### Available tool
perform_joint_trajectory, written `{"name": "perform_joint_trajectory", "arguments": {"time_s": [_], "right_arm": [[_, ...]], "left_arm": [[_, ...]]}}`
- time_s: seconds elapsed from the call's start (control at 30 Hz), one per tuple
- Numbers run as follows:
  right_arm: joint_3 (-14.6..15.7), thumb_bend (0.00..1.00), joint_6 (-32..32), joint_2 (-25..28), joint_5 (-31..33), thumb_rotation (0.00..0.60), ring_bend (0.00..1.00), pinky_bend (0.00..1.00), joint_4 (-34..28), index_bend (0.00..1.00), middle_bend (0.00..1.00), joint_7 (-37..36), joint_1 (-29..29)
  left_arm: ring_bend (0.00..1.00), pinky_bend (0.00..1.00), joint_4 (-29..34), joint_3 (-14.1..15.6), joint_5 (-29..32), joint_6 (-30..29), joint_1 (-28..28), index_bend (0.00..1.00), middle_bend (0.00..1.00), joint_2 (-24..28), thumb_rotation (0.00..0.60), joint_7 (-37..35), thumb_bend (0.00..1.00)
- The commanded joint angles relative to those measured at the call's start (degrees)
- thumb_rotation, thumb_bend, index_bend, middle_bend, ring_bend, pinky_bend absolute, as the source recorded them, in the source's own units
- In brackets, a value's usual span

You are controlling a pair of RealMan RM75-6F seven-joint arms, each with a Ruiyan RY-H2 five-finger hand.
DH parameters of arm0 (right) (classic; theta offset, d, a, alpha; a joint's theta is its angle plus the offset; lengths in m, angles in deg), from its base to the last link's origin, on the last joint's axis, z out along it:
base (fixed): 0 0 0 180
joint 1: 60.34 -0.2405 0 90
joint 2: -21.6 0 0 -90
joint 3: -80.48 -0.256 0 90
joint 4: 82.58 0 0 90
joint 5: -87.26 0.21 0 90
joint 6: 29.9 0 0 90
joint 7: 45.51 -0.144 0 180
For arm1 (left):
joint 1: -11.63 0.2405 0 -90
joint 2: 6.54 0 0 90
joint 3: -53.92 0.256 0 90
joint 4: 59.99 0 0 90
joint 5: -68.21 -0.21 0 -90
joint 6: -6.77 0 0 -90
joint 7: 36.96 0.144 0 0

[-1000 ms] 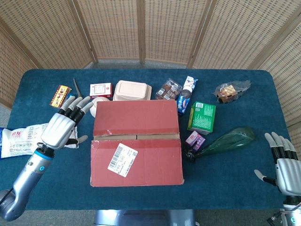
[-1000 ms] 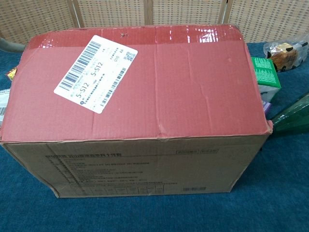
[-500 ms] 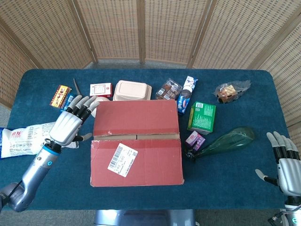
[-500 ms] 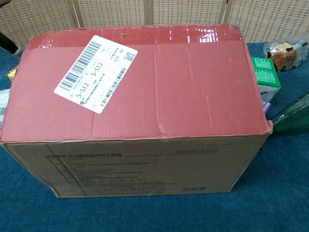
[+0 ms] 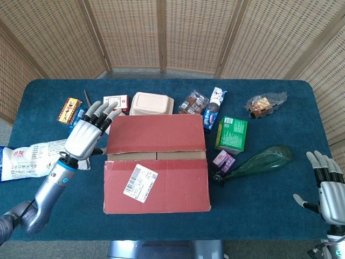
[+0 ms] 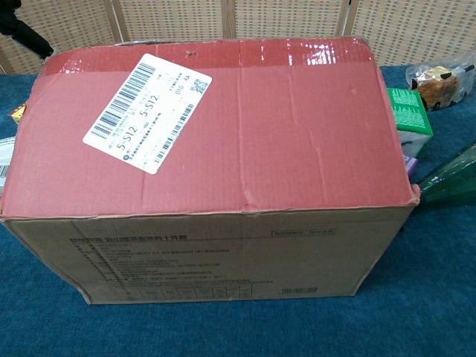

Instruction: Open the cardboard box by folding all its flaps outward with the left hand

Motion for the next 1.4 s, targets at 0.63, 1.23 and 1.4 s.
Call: {"name": "perform_joint_trajectory", "arguments": {"time_s": [0.63, 1.23, 1.4], "right_arm": [[-0.15, 0.07, 0.41, 0.27, 0.67, 0.6, 0.0, 0.09, -0.15, 0.0, 0.0, -0.57, -0.03], [-0.07, 0.08, 1.24, 0.31, 1.11, 0.6, 0.0, 0.09, -0.04, 0.0, 0.0, -0.71, -0.28], [-0.15, 0.08, 1.42, 0.3, 1.45, 0.6, 0.0, 0.09, -0.07, 0.0, 0.0, -0.86, -0.33]], "left_arm": [[0.0, 0.06, 1.28, -5.35, 5.28, -0.56, -3.57, 0.0, 0.0, 1.22, 0.6, 2.38, 0.06], [0.0, 0.06, -4.35, -8.24, 10.35, 1.54, -6.94, 0.0, 0.0, 2.03, 0.6, 2.99, 0.06], [0.0, 0.06, -8.92, -10.27, 12.42, 4.76, -10.74, 0.0, 0.0, 1.41, 0.6, 3.95, 0.06]]}}
